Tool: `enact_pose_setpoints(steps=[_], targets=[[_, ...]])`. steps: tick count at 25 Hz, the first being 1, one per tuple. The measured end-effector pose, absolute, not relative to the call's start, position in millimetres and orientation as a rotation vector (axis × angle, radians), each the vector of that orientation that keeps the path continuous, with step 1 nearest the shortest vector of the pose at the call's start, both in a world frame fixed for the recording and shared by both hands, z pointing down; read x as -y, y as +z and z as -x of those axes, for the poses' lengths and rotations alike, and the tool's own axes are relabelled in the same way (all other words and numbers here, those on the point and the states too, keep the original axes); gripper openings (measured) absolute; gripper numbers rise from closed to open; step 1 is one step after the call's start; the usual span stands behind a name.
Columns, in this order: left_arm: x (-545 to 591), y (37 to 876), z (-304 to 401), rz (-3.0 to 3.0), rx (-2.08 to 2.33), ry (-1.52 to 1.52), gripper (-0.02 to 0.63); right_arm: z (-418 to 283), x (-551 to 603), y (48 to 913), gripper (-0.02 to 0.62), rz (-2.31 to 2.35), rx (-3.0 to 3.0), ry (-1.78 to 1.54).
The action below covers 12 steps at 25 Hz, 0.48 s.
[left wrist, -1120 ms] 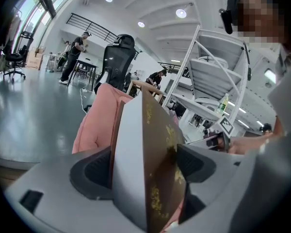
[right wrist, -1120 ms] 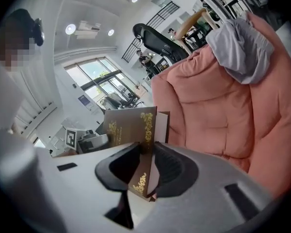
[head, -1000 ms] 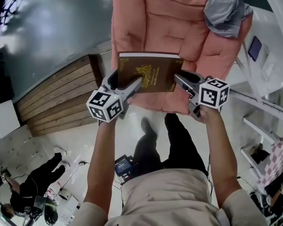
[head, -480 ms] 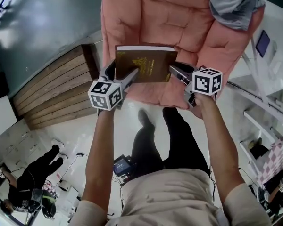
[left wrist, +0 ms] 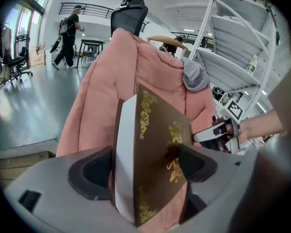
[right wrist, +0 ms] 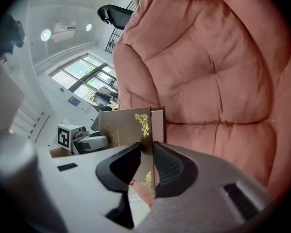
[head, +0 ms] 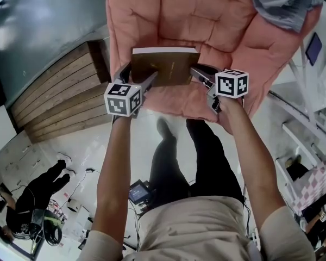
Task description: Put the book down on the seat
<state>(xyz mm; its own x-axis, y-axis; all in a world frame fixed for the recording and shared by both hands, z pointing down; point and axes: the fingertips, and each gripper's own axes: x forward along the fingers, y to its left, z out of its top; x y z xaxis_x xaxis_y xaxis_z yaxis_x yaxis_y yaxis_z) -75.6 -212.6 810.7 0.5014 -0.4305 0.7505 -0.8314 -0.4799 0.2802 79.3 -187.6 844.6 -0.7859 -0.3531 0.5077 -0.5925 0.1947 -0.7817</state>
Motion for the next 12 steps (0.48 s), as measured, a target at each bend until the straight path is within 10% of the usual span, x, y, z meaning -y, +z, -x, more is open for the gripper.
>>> enact_pose_setpoints(steps=[12], targets=[[215.4,850.8,81.1,-2.074,1.053,0.922,0.39,-68.8,186.1,908.5,0.074,-0.916,2.156,1.713]])
